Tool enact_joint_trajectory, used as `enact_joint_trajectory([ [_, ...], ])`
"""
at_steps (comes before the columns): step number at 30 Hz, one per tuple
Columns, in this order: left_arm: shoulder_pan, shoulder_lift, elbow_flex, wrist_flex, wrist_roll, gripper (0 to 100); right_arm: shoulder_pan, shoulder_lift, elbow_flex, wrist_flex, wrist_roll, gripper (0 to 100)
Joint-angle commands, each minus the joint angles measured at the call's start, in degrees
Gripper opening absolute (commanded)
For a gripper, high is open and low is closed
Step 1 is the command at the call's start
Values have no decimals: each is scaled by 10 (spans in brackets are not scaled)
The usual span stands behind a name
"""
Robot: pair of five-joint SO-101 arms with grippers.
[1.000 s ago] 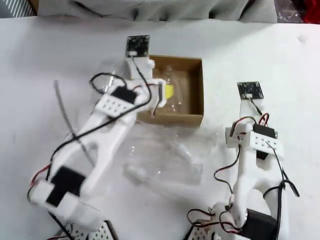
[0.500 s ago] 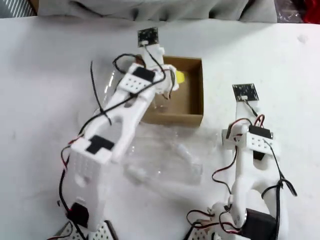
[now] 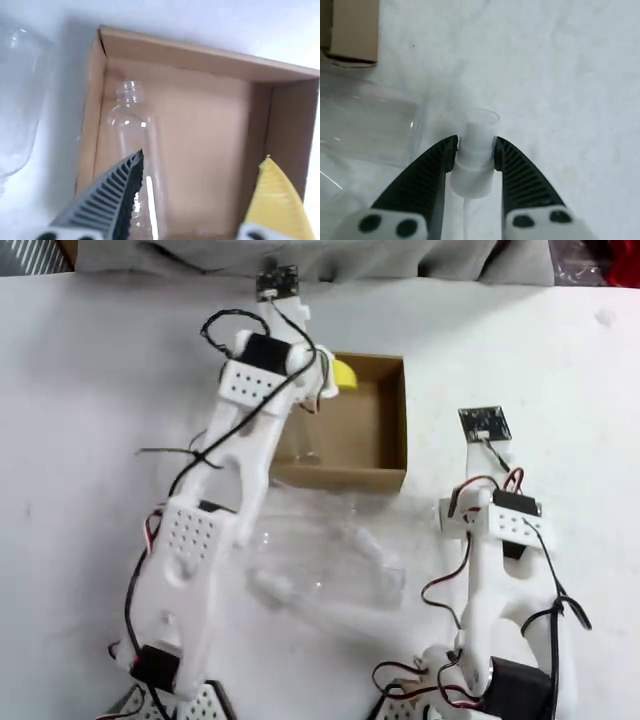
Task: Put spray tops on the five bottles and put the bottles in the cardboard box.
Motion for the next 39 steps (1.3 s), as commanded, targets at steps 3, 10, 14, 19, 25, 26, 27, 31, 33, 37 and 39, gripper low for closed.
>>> enact_joint_trajectory([
  [3,-4,54,-105,27,-20,325,-6,-1,-4,-7,-2,16],
  [10,-24,77,-105,5,-19,328,-7,-1,6,-7,-2,16],
  [14,-22,83,-77,-25,-21,328,-6,-1,9,-7,-2,16],
  [19,-13,106,-66,-88,-18,329,-4,-1,16,-7,-2,16],
  [25,7,109,-80,-86,-17,329,-3,-1,20,-22,-2,16],
  [26,10,109,-98,-72,-17,329,-4,-1,21,-22,-2,16],
  [27,13,109,-121,-55,-17,329,-6,-1,21,-22,-2,16],
  [31,29,117,-215,4,-19,329,-6,-1,22,-22,-2,16],
  [33,35,129,-218,4,-20,329,-6,-1,22,-22,-2,16],
  [37,33,167,-218,-36,-21,329,-6,-1,24,-22,-2,16],
  [39,31,180,-218,-52,-21,329,-5,-1,24,-22,-1,16],
])
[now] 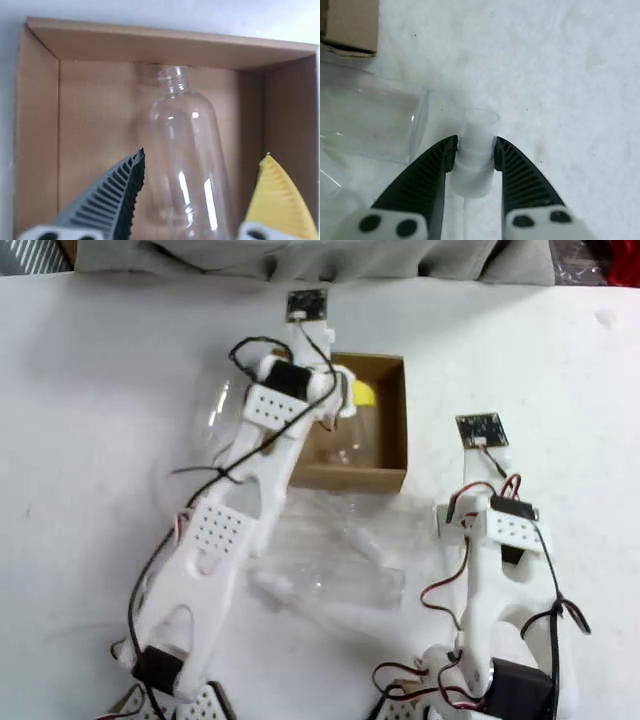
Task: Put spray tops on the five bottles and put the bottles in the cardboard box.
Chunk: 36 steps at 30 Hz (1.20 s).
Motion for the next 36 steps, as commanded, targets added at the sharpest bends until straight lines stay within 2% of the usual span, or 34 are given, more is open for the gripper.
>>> enact_joint_trajectory([
  [1,0,8,-29,-40,-4,329,-2,-1,-2,-7,-1,16],
  [9,-31,20,15,-38,-3,329,-5,-1,14,-7,34,16],
  [16,20,19,84,-39,-34,321,-5,-1,16,-5,37,16],
  [18,20,22,85,-40,-34,268,-5,-1,16,-4,38,16],
  [22,13,24,85,-80,-35,0,-5,-1,16,-4,38,16],
  [24,9,21,85,-87,-34,72,-5,-1,16,-4,38,16],
  [25,9,19,84,-86,-34,78,-5,-1,16,-5,38,16],
  [28,13,9,39,-56,-35,12,-5,-1,16,-6,38,16],
  [31,24,-11,-50,33,-37,24,-4,-1,16,-7,38,16],
  [36,44,-117,-38,144,-40,21,-4,-1,17,-7,38,16],
])
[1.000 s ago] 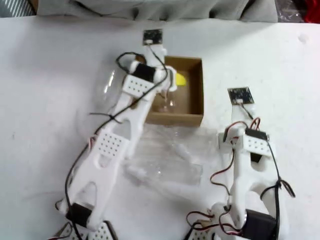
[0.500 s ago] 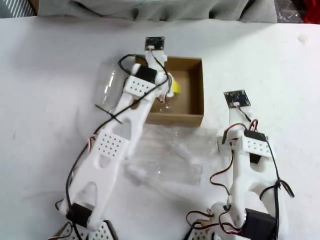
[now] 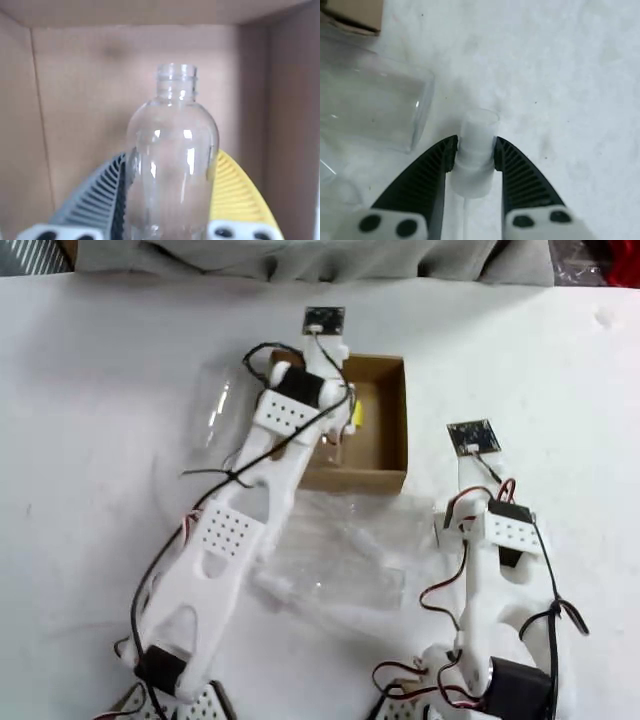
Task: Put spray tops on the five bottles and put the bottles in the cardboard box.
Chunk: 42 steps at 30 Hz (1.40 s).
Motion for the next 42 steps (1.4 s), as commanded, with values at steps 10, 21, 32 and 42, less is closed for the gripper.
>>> enact_joint_trajectory([
  [10,-51,-286,-1,94,-7,20,-5,-1,-1,-8,4,16],
  [21,-146,-611,459,91,-77,20,-5,-1,-1,-21,1,16],
  [32,-195,-814,926,-72,-77,20,-2,-1,1,-20,2,16],
  [42,-196,-862,1250,-368,-73,23,-4,-1,5,-20,4,16],
])
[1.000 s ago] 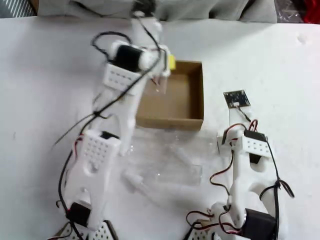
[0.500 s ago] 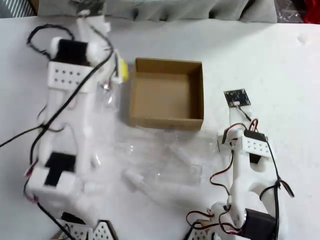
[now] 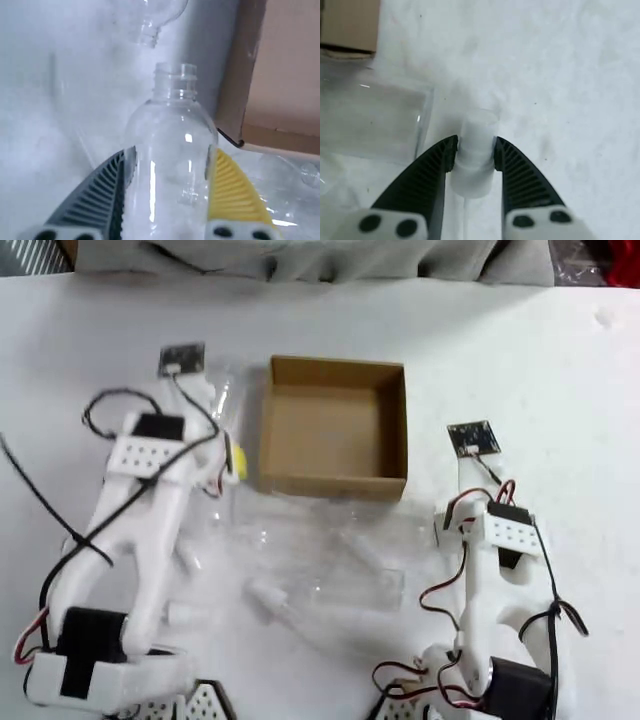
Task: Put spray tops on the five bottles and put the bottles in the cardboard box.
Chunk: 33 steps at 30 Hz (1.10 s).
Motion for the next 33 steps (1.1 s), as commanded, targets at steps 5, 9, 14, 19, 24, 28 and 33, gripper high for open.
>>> enact_joint_trajectory([
  [5,-6,-35,172,-180,-1,24,-5,-1,-4,-6,4,16],
  [9,-6,-34,200,-205,-1,90,-6,-1,-4,-6,4,16],
  [14,-18,-34,205,-200,-3,333,-6,-1,-4,-6,4,16],
  [19,-55,-35,186,-194,-17,365,-6,-1,-4,-6,4,16],
  [24,-69,-34,124,-112,-97,365,-6,-1,-4,-6,4,16],
  [28,-66,-32,73,-63,-124,365,-6,-1,-4,-6,4,16],
  [33,-65,-15,16,-26,-148,365,-4,-1,-4,-6,4,16],
])
